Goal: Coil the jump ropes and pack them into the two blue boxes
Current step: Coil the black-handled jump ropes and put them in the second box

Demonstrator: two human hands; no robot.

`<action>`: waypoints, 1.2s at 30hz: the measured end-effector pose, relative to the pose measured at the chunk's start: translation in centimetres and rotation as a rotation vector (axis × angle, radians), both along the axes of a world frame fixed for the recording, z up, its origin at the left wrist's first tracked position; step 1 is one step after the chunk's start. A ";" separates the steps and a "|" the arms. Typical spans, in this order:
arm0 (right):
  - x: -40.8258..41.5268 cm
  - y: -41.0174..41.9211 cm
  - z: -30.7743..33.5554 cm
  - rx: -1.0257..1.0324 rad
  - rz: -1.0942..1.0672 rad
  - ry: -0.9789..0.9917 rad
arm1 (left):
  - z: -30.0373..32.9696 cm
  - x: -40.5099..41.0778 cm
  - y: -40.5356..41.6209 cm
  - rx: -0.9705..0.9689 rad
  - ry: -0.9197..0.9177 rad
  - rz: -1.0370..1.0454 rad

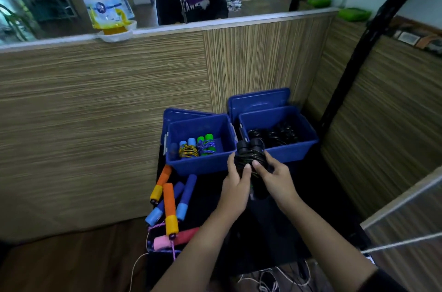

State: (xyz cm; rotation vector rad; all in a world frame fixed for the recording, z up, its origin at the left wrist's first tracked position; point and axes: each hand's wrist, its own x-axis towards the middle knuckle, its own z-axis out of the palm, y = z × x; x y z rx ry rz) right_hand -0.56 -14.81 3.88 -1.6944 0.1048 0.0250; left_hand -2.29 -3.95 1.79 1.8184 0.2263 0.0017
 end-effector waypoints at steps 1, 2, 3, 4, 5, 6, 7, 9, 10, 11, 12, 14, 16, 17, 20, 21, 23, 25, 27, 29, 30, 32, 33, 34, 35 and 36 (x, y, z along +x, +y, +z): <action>0.9 -0.4 -0.1 -0.007 -0.001 0.010 | -0.1 0.9 -0.1 0.022 0.007 -0.016; 2.0 -0.9 -0.3 -0.019 -0.005 0.029 | -0.2 1.9 -0.3 0.044 0.019 -0.034; 3.1 -1.3 -0.4 -0.019 -0.003 0.042 | -0.1 2.8 -0.4 0.069 0.024 -0.047; 4.4 -1.7 -0.7 -0.007 -0.002 0.052 | 0.0 3.8 -0.6 0.087 0.027 -0.060; 5.6 -2.2 -0.8 -0.001 -0.005 0.062 | -0.1 4.9 -0.9 0.094 0.028 -0.071; 6.8 -2.6 -0.6 0.009 -0.005 0.072 | -0.3 6.1 -1.1 0.099 0.032 -0.081; 8.1 -3.0 -0.7 0.021 -0.006 0.066 | -0.2 7.3 -1.4 0.100 0.032 -0.089; 10.8 -4.0 -0.9 0.030 -0.005 0.053 | -0.6 9.9 -2.0 0.125 0.054 -0.102; 12.2 -4.4 -1.0 0.021 -0.011 0.058 | -0.9 11.3 -2.2 0.144 0.065 -0.103; 13.8 -4.8 -1.5 0.011 -0.012 0.059 | -1.1 12.6 -2.5 0.164 0.065 -0.100; 15.3 -5.1 -1.9 0.000 -0.012 0.076 | -1.5 13.8 -2.7 0.207 0.064 -0.091; 18.3 -5.4 -3.0 -0.004 0.001 0.089 | -2.4 15.9 -3.0 0.388 0.059 -0.070; 20.6 -5.5 -4.0 -0.034 0.022 0.111 | -3.2 17.6 -3.1 0.607 0.065 -0.067; 21.7 -5.5 -4.8 -0.047 0.045 0.137 | -3.8 18.5 -3.1 0.688 0.067 -0.065; 23.9 -5.3 -7.1 -0.164 0.135 0.210 | -6.2 20.0 -3.2 0.827 0.024 0.001; 24.4 -5.2 -7.8 -0.213 0.161 0.224 | -6.7 20.2 -3.3 0.866 0.029 0.006; 24.8 -5.1 -8.6 -0.302 0.179 0.261 | -7.4 20.3 -3.3 0.933 0.051 -0.003; 25.2 -5.1 -9.1 -0.481 0.161 0.248 | -7.6 20.2 -3.4 0.950 0.082 -0.029; 25.2 -5.4 -9.1 -0.740 0.080 0.195 | -7.7 20.3 -3.4 0.954 0.070 -0.007; 25.0 -5.5 -8.6 -0.817 0.091 0.057 | -7.9 20.4 -3.5 0.957 0.062 -0.003; 25.0 -5.6 -8.5 -0.823 0.182 -0.010 | -8.0 20.4 -3.5 0.956 0.062 -0.006; 24.8 -5.5 -8.6 -0.837 0.403 -0.038 | -8.1 20.4 -3.5 0.961 0.071 -0.007; 24.8 -5.5 -8.9 -0.858 0.484 -0.023 | -8.1 20.4 -3.5 0.966 0.070 0.001; 24.9 -5.5 -9.2 -0.891 0.529 -0.024 | -8.2 20.4 -3.6 0.972 0.066 0.006; 25.0 -5.6 -9.6 -0.937 0.548 -0.034 | -8.2 20.4 -3.6 0.977 0.066 0.003; 25.0 -5.6 -9.7 -0.984 0.551 -0.055 | -8.2 20.4 -3.6 0.979 0.067 -0.001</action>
